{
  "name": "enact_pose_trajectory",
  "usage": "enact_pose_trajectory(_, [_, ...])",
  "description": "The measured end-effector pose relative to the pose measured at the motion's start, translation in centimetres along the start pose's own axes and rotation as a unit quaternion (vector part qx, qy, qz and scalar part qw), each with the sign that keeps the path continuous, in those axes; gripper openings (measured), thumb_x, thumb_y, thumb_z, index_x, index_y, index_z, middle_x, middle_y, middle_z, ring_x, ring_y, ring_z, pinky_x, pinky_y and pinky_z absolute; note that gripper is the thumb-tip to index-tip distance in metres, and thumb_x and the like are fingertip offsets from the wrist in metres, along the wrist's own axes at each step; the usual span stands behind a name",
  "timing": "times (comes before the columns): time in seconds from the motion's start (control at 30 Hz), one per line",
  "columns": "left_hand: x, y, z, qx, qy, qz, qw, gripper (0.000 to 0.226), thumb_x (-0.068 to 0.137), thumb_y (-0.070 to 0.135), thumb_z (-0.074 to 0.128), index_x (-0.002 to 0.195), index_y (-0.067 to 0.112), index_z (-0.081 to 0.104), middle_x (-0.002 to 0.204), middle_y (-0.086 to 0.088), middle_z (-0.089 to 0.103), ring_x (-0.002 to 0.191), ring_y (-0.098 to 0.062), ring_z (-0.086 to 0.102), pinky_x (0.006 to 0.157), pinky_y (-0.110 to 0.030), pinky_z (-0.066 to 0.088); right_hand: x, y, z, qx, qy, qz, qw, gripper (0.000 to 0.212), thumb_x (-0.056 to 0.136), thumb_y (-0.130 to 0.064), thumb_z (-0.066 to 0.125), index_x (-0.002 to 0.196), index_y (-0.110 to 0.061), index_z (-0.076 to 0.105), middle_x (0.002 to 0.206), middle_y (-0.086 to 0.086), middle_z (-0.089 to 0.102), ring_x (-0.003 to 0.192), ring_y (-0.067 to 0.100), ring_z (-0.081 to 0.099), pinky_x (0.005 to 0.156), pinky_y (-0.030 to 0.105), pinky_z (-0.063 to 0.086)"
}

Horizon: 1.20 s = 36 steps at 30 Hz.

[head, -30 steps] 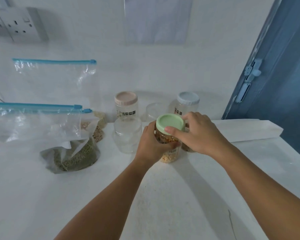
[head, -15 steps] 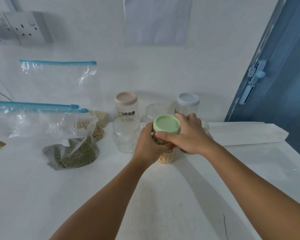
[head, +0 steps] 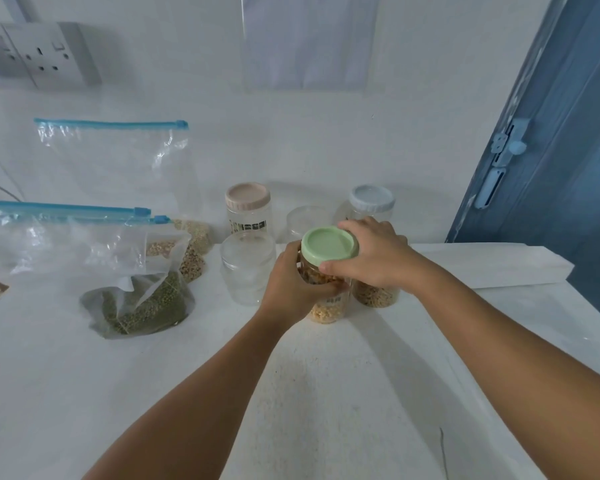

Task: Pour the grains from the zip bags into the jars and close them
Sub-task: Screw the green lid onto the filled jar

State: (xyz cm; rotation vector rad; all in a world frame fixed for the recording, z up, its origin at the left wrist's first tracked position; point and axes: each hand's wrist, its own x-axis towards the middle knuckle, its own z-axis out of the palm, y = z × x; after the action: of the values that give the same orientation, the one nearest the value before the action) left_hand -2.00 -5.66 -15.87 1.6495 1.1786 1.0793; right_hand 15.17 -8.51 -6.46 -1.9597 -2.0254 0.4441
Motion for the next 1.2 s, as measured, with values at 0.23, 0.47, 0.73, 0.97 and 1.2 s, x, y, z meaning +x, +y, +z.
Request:
enact_pose_trajectory(0.23, [-0.4,0.0,0.7,0.002,0.021,-0.006,1.0,0.091,0.055,0.049,0.097,0.135,0.041,0.053,0.126,0.014,0.062,0.117,-0.005,0.061,0.096,-0.04,0.059,-0.1,0.0,1.3,0.029,0.055,0.009,0.998,0.084,0.078,-0.075,0.07,0.149,-0.04,0.04,0.142,-0.005,0.044,0.136,0.025,0.035,0.103,0.043,0.03])
enact_pose_trajectory(0.47, [-3.9,0.4,-2.9,0.158,0.038,0.009,0.987,0.096,0.081,0.035,0.088,0.157,0.029,0.03,0.136,0.008,0.047,0.121,-0.011,0.051,0.106,-0.035,0.049,0.0,0.6,2.9,0.031,0.085,-0.066,0.994,0.047,0.095,-0.061,0.061,0.141,-0.055,0.055,0.146,-0.004,0.042,0.136,0.025,0.036,0.117,0.047,0.026])
enact_pose_trajectory(0.73, [-2.4,-3.2,-10.1,0.184,0.135,-0.076,0.971,0.119,0.075,0.058,0.086,0.163,0.031,0.01,0.166,-0.008,0.018,0.155,-0.031,0.019,0.123,-0.059,0.027,1.1,1.5,4.1,0.056,0.111,-0.077,0.989,0.039,0.099,-0.048,0.063,0.137,-0.048,0.062,0.159,0.005,0.039,0.14,0.033,0.033,0.12,0.049,0.026])
enact_pose_trajectory(0.97, [-0.8,-5.0,-9.9,0.108,0.073,-0.088,0.988,0.109,0.078,0.043,0.09,0.162,0.027,0.022,0.157,-0.003,0.047,0.137,-0.025,0.053,0.111,-0.049,0.047,1.7,0.9,3.5,-0.019,0.125,-0.052,0.991,0.04,0.099,-0.055,0.059,0.139,-0.053,0.058,0.162,0.003,0.038,0.144,0.033,0.033,0.118,0.053,0.024])
enact_pose_trajectory(1.2, [-0.1,-5.1,-7.7,0.094,0.042,-0.064,0.993,0.096,0.078,0.041,0.09,0.155,0.025,0.035,0.153,0.0,0.049,0.128,-0.019,0.055,0.105,-0.038,0.049,1.5,-3.2,3.3,-0.151,0.182,-0.179,0.955,0.053,0.095,-0.062,0.06,0.141,-0.034,0.061,0.15,0.0,0.049,0.138,0.027,0.043,0.117,0.054,0.016])
